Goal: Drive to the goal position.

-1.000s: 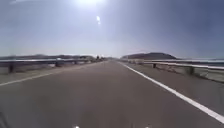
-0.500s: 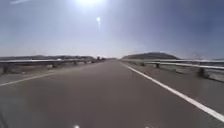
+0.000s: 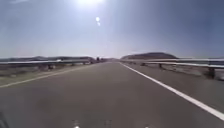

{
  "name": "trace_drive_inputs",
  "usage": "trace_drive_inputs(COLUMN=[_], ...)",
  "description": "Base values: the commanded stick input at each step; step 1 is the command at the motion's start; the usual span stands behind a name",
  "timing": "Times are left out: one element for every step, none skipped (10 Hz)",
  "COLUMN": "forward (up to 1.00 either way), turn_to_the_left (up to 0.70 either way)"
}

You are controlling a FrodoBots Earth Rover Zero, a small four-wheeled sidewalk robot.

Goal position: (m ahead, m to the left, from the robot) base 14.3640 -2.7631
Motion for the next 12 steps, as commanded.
trace_drive_inputs(forward=[1.0, 1.0, 1.0, 1.0, 1.0, 1.0, 1.0, 1.0, 1.0, 1.0, 1.0, 1.0], turn_to_the_left=[0.0, 0.0, 0.0, 0.0, 0.0, 0.0, 0.0, 0.0, 0.0, 0.0, 0.0, 0.0])
